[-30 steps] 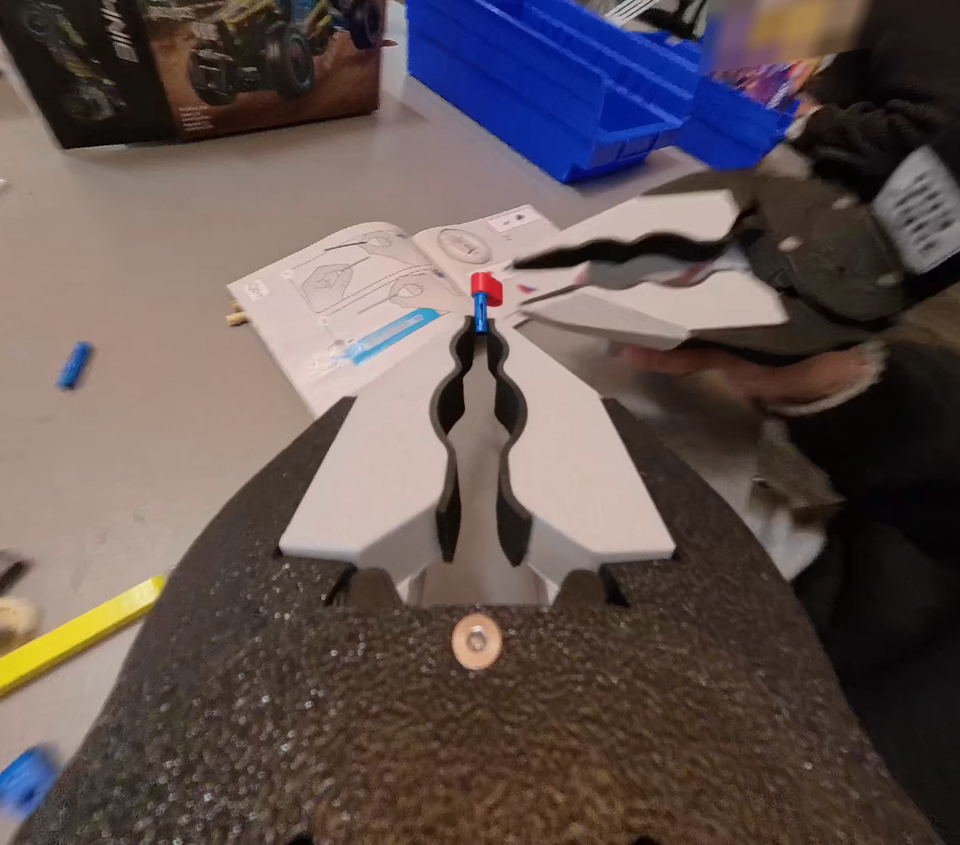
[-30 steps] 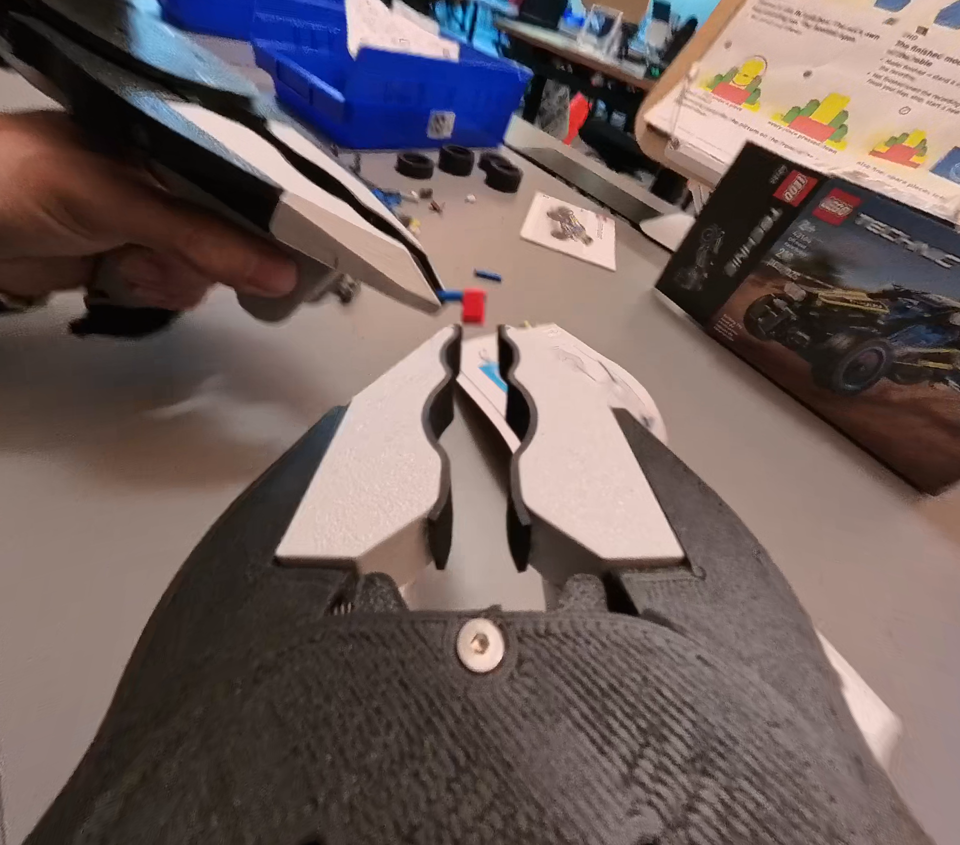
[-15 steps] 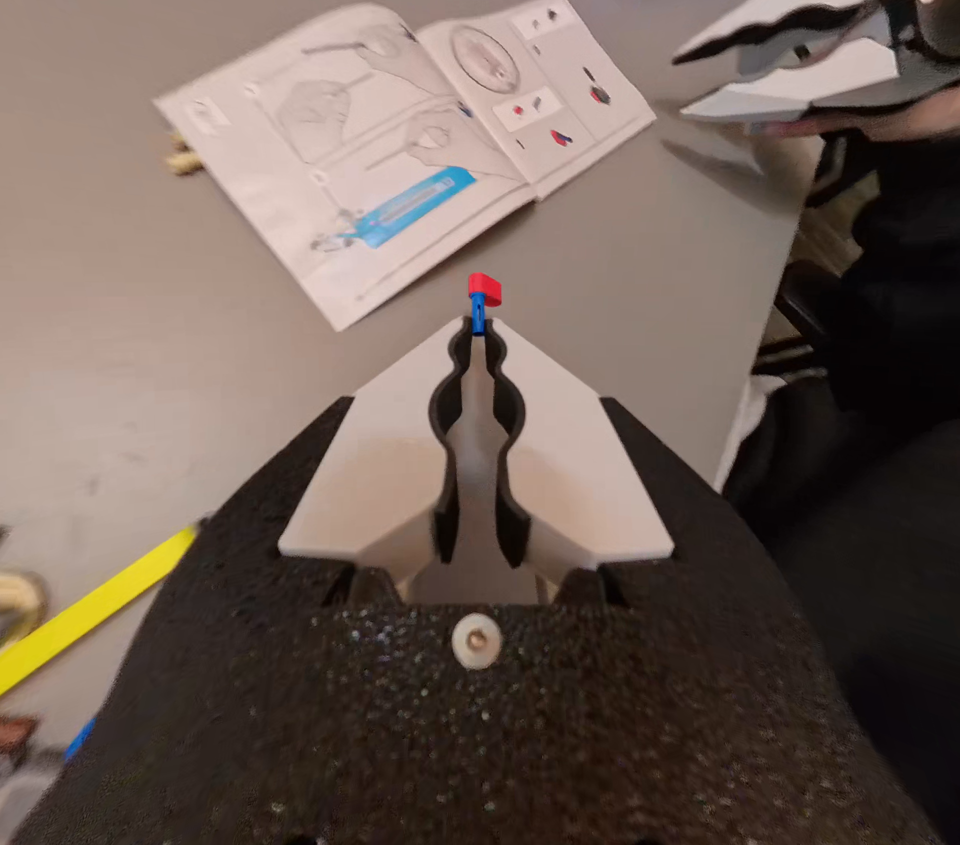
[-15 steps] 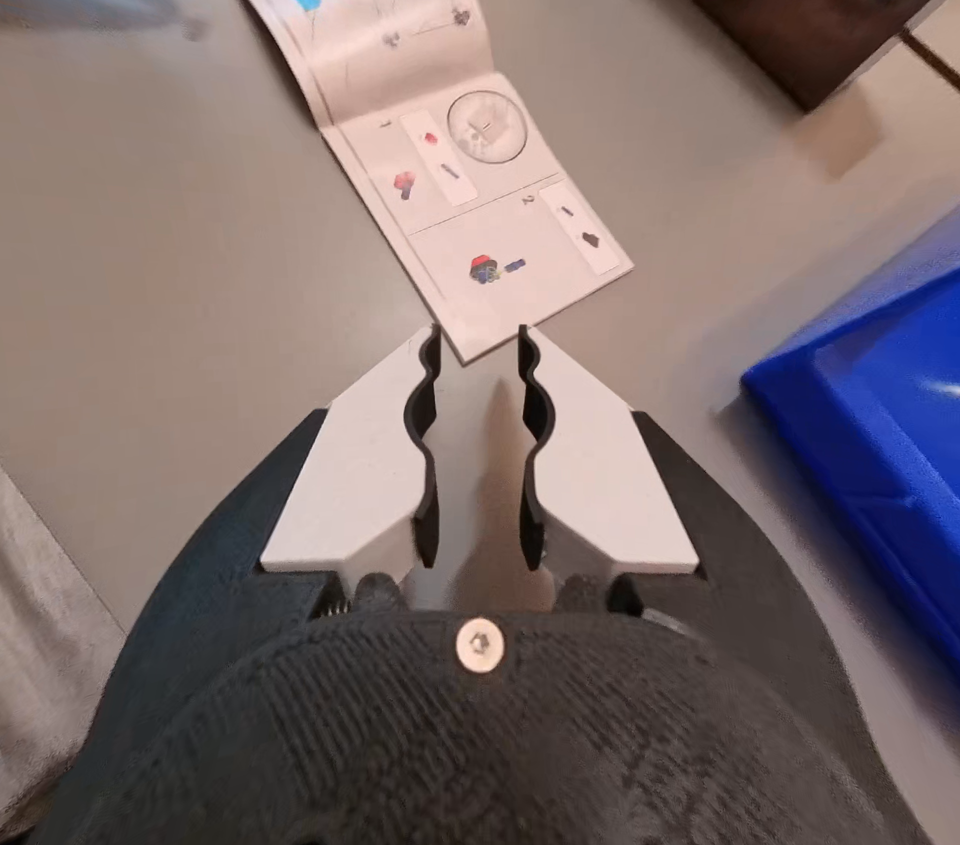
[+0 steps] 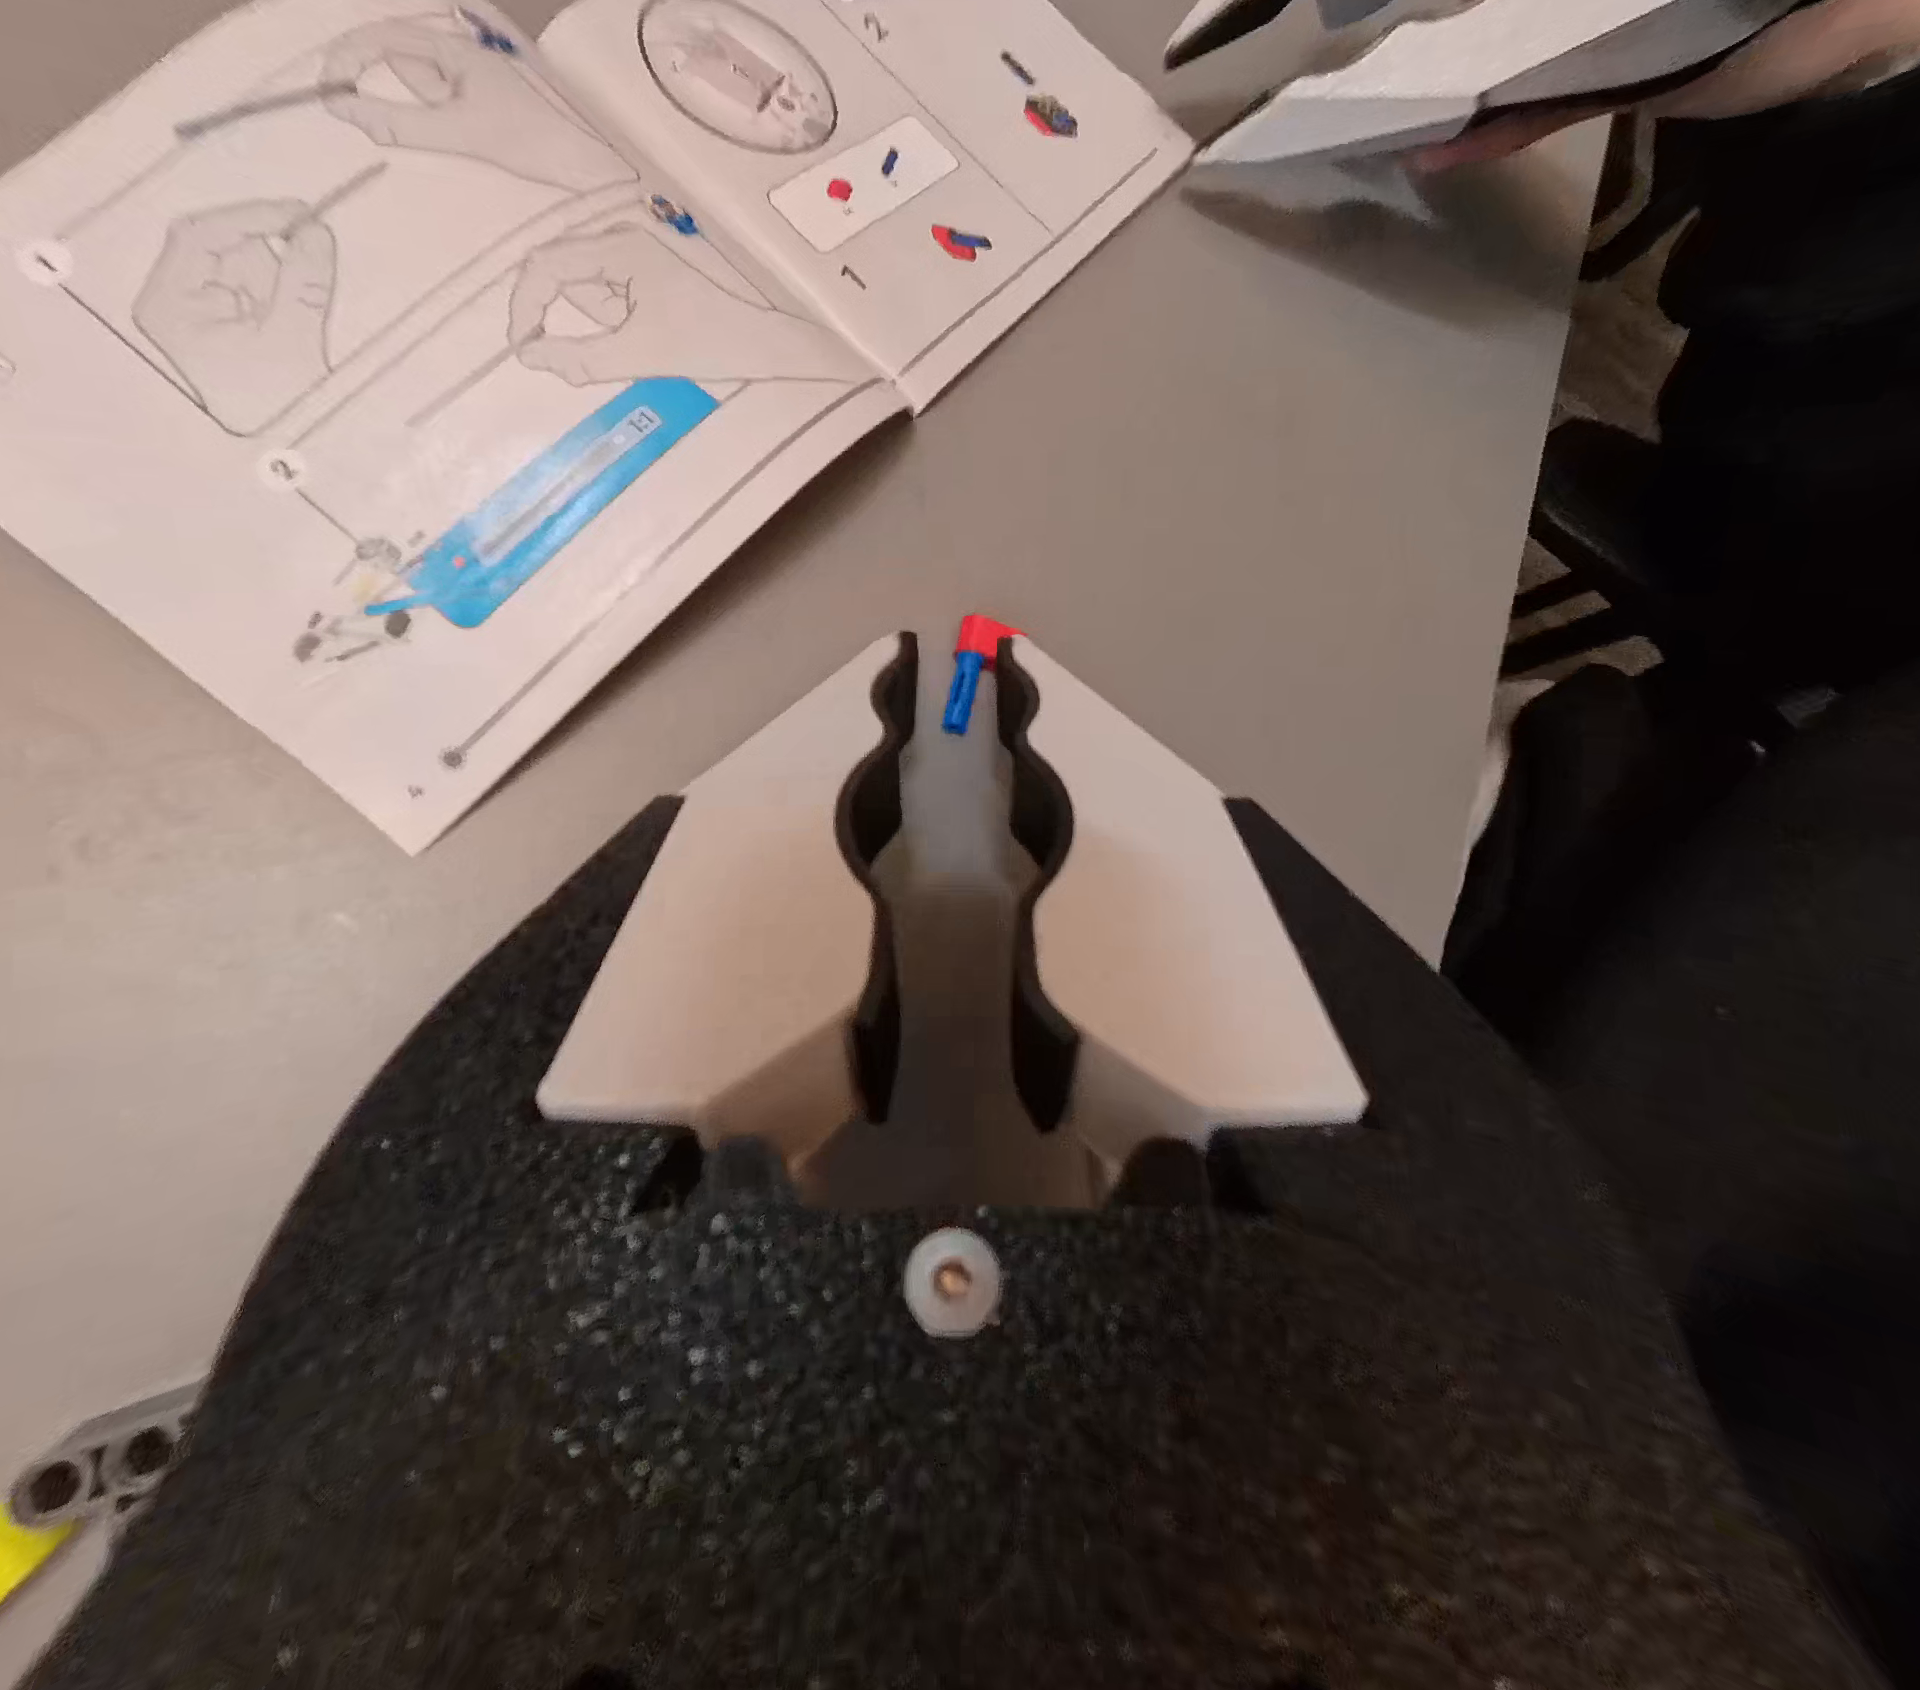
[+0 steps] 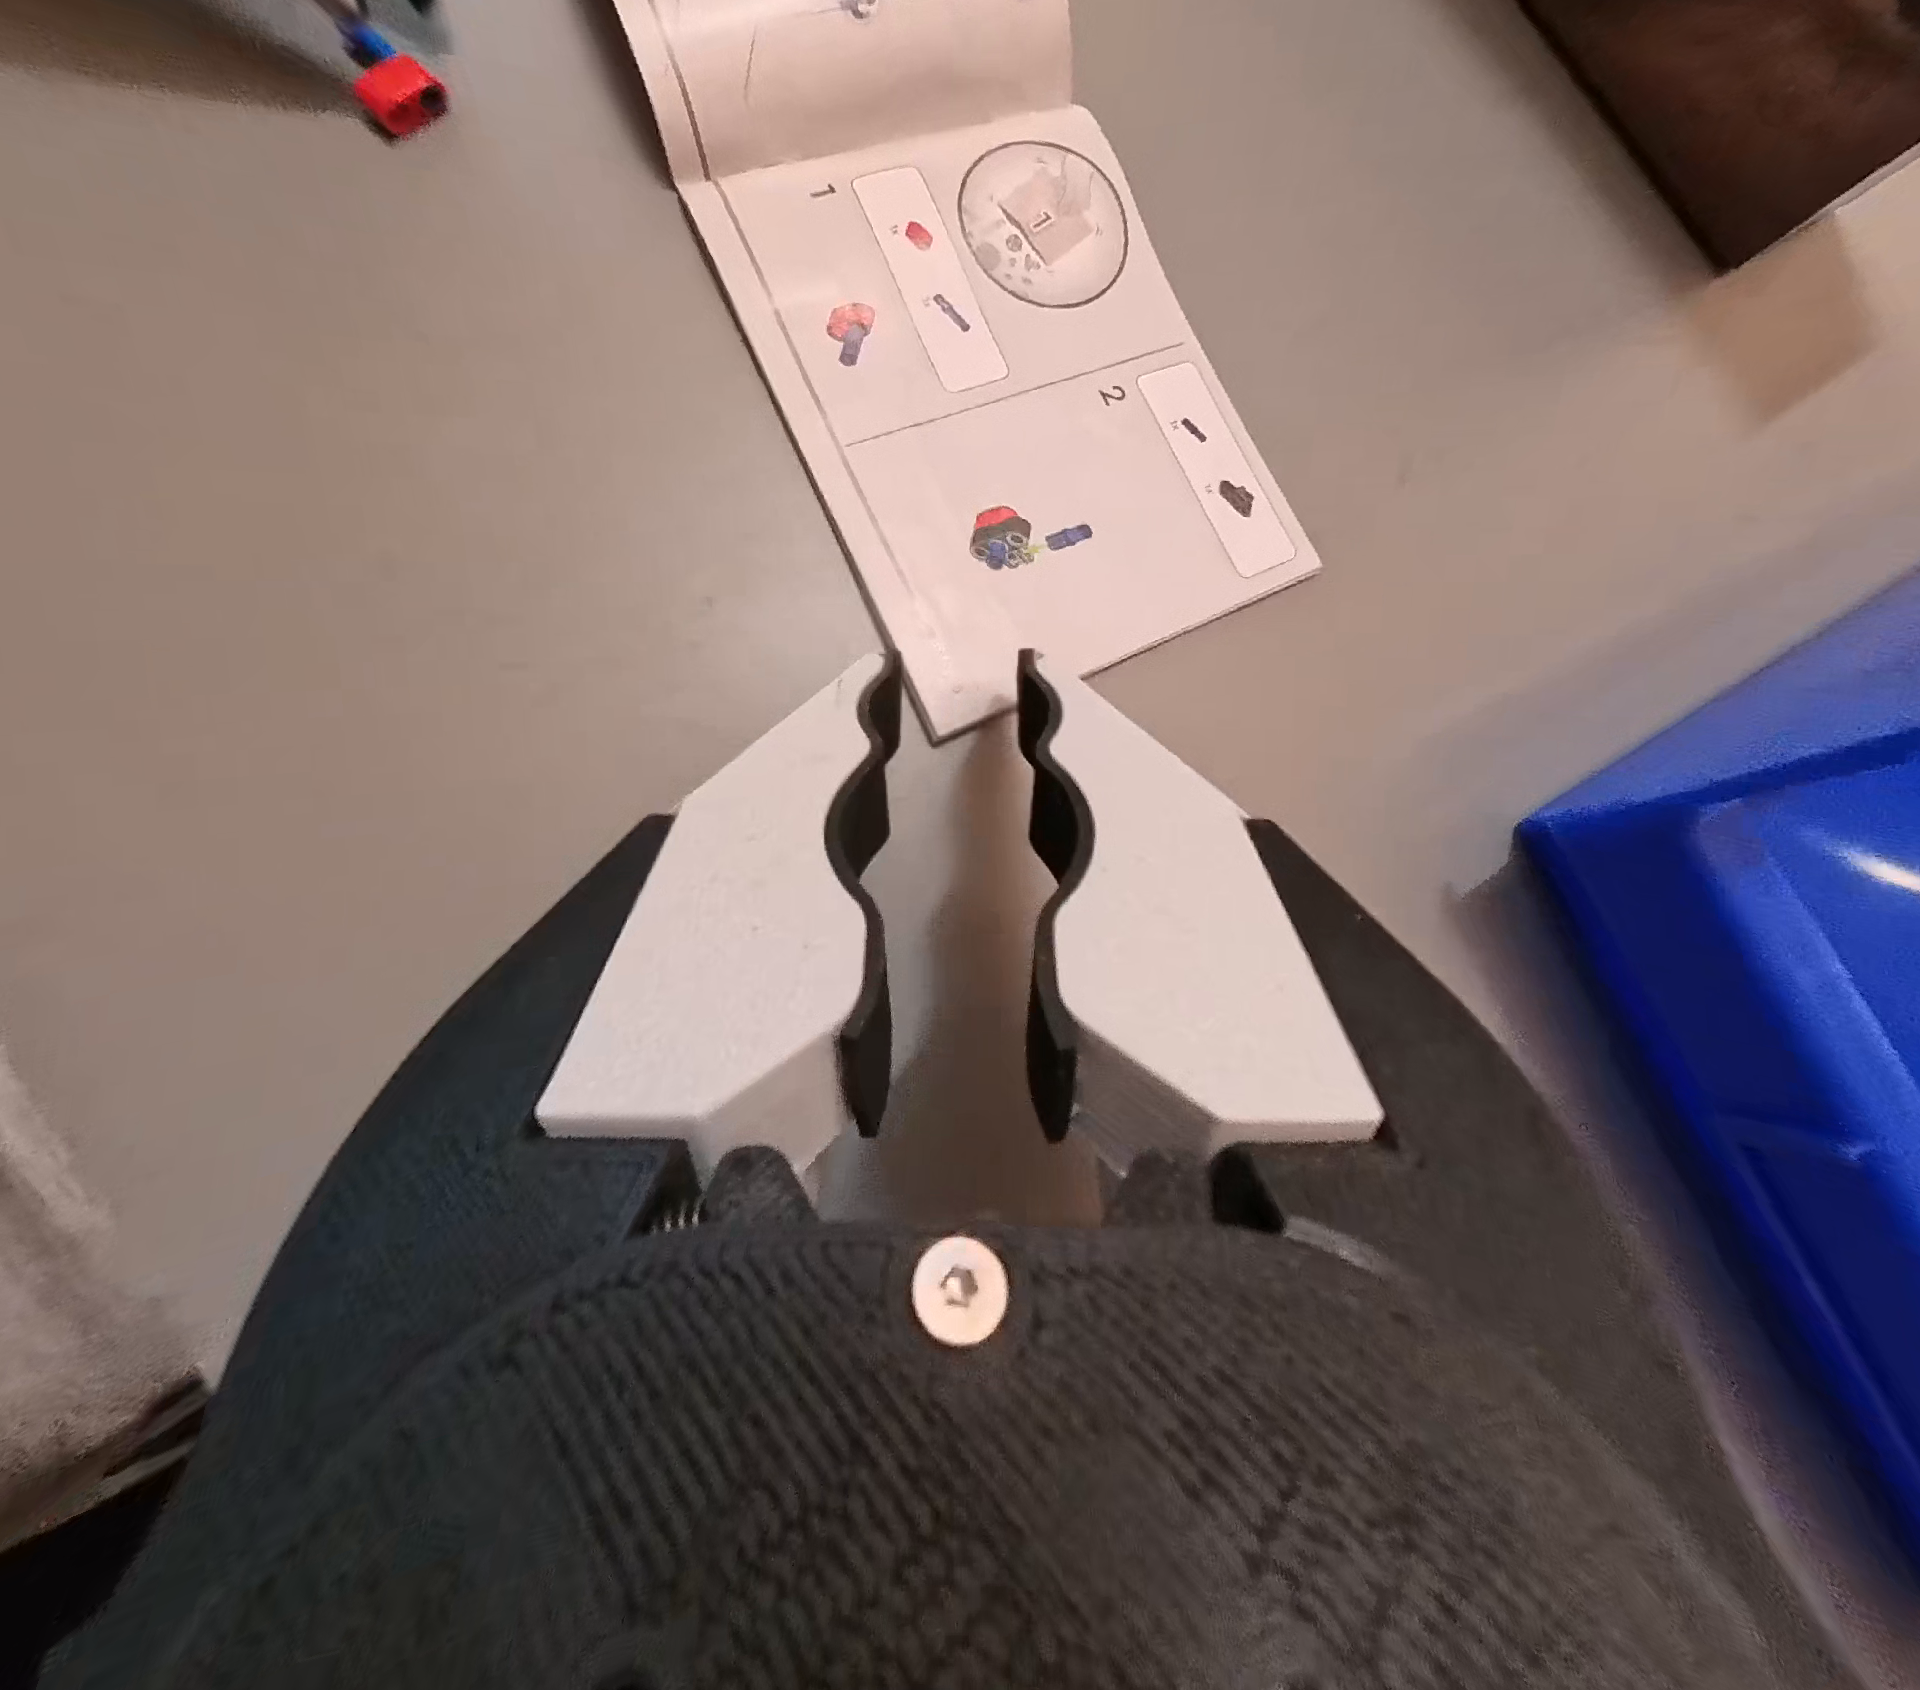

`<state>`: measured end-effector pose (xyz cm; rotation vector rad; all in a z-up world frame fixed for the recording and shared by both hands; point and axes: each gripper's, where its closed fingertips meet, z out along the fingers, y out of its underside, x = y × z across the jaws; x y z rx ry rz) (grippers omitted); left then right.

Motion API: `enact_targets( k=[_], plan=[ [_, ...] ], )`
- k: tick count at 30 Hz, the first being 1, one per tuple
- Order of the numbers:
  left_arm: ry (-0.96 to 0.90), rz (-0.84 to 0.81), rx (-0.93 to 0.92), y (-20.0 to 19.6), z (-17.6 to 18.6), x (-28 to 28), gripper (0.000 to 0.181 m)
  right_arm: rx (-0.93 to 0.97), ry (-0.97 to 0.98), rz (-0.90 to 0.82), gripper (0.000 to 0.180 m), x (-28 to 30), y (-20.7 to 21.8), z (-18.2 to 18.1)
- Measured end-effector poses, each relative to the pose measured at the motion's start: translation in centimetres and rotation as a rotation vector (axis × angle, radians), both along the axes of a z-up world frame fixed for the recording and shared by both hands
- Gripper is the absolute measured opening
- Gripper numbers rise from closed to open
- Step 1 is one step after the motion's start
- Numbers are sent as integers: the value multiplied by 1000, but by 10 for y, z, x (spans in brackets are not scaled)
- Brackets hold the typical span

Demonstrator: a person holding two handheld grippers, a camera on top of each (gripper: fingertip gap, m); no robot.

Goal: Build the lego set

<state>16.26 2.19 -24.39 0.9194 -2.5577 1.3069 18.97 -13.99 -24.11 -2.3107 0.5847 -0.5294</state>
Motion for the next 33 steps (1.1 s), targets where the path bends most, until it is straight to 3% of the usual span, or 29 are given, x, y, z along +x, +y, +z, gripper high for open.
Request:
enact_targets(
  k=[1, 6, 12, 16, 19, 30, 33],
  plan=[
    [-20, 2, -17, 0, 5, 2, 13, -16, -9, 5, 20, 2, -1, -1],
    [-185, 33, -47, -5, 34, 25, 19, 9, 4, 47, 18, 3, 7, -4],
    [-387, -78, 224, -22, 18, 57, 28, 19, 23, 64, 12, 4, 14, -10],
    [-317, -81, 318, -19, -11, 70, 20, -14, 0, 65, 3, 7, 17, -11],
    [-302, -36, 284, -20, -12, 81, 10, -28, -21, 67, 1, 11, 20, -11],
    [-278, 34, 228, -17, -12, 103, 10, -9, -58, -6, 0, 40, 20, -11],
    [-302, 50, 144, -15, 6, 96, 10, -12, -64, -16, 7, 37, 19, -7]
  ],
)
